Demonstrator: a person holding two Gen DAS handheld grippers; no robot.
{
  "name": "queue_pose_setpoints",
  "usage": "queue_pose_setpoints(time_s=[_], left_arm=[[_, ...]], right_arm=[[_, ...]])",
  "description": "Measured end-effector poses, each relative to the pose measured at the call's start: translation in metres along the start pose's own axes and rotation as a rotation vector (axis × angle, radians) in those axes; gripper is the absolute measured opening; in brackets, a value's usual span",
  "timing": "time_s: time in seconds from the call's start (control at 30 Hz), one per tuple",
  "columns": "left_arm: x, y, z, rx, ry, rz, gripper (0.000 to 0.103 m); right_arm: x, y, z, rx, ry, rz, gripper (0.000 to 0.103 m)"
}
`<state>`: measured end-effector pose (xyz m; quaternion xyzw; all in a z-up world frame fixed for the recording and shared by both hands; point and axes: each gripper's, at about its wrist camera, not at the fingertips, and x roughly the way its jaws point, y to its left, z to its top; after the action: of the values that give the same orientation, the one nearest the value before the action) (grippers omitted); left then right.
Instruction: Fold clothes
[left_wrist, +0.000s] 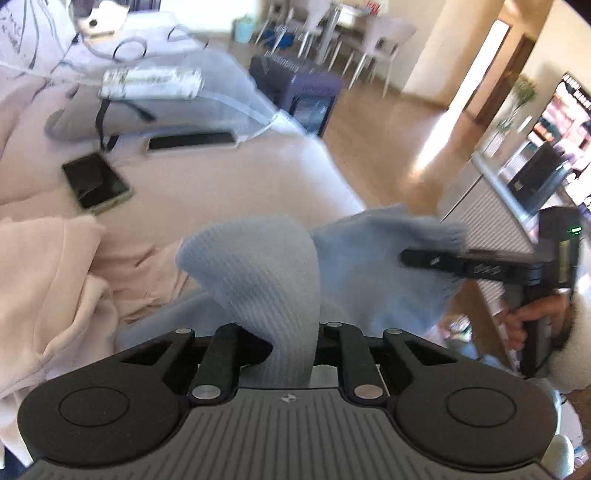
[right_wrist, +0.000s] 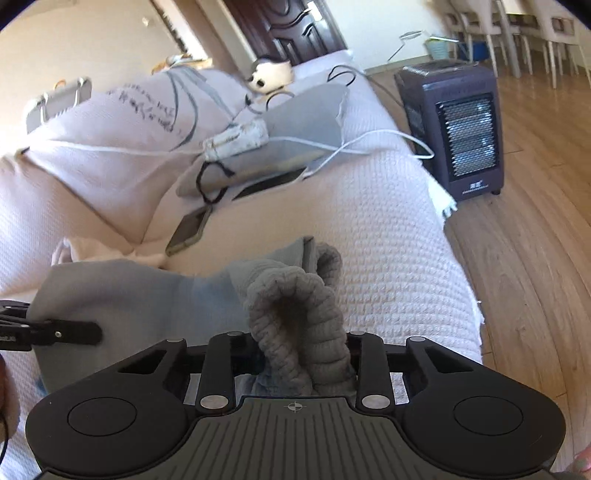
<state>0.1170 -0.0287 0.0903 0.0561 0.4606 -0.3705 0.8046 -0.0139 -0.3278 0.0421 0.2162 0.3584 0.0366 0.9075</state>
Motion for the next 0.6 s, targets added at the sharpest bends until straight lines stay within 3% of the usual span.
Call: queue_pose_setpoints(time_s=[0.2,0.33,0.6], left_arm=[[0.031,0.032,-0.032,-0.089,0.093,0.034,0.015],[0.045,0.04,-0.046,-0.114,0.1,0.035,0.017],[0.044,0.058,-0.055,-0.193,0.077,0.041,0.045]], right_arm=[[0.011,-0.012,-0.01,0.024,0.047,-0.032,0.03],[0.021,-0.018,-0.01,0.022,0.07,-0.043,0.031],[0.028,-0.03,-0.016,0.034,0.106,-0.048,0.044]])
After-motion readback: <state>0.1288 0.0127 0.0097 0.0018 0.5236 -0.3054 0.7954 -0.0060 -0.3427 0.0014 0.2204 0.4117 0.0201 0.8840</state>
